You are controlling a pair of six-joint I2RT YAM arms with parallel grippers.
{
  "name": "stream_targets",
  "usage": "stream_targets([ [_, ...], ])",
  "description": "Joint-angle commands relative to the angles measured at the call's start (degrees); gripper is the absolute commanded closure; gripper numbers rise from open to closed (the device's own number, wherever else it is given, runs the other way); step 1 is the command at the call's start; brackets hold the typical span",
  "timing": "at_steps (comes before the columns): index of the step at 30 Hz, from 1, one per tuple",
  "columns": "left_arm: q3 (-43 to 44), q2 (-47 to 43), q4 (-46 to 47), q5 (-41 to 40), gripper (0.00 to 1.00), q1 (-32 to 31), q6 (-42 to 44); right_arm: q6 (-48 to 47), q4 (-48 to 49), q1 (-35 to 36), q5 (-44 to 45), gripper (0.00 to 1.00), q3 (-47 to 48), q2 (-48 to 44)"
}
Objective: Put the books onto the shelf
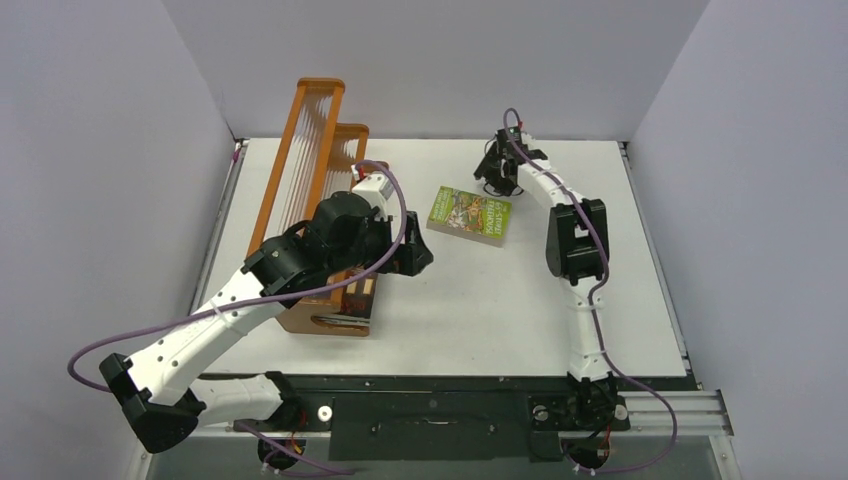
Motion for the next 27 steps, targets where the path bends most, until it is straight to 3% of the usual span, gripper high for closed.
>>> stream_targets([
  [1, -0.8, 0.1, 2.6, -1.5, 0.04, -0.3, -1.4, -0.6, 1.5, 2.2, -6.2, 0.45, -9.6, -6.0],
  [7, -8.7, 7.8, 11.4, 1.7, 0.04, 0.7, -4.7, 3.2, 25.4, 3.9, -15.3, 0.45, -50.5, -23.4],
  [10, -10.0, 12.7, 14.2, 4.3, 0.04, 1.0, -6.6, 6.3, 36.0, 4.3, -17.6, 0.45, -64.7, -32.7],
  [13, -9.4, 18.3, 16.3, 5.1, 0.04, 1.5, -7.6, 6.8, 40.4, 5.6, -18.9, 0.45, -78.5, -40.4],
  [20, 0.1, 32.6, 15.6, 6.3, 0.03, 3.9, -4.8, 5.4, 36.5, 6.3, -11.5, 0.45, -91.3, -58.7],
  [25, 8.4, 41.3, 14.8, 3.4, 0.00, 5.5, -5.7, 4.6, 34.3, 1.8, -8.7, 0.45, -92.8, -66.3],
  [27, 11.5, 44.5, 12.7, 0.0, 0.07, 6.7, -7.2, 3.8, 33.0, 1.0, -8.7, 0.45, -92.0, -67.4],
])
